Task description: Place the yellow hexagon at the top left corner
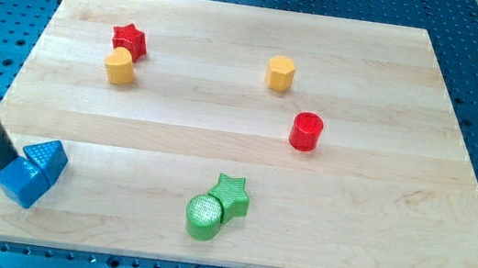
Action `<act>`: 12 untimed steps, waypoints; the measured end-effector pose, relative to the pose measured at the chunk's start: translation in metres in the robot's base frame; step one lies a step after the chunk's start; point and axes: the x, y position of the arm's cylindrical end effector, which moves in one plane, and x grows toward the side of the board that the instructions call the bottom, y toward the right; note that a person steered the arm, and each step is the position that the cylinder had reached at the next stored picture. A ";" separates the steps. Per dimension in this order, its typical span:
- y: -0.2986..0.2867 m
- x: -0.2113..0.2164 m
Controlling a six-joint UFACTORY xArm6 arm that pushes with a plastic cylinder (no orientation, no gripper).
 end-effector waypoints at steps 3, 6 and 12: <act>0.021 -0.064; 0.139 -0.130; 0.328 -0.224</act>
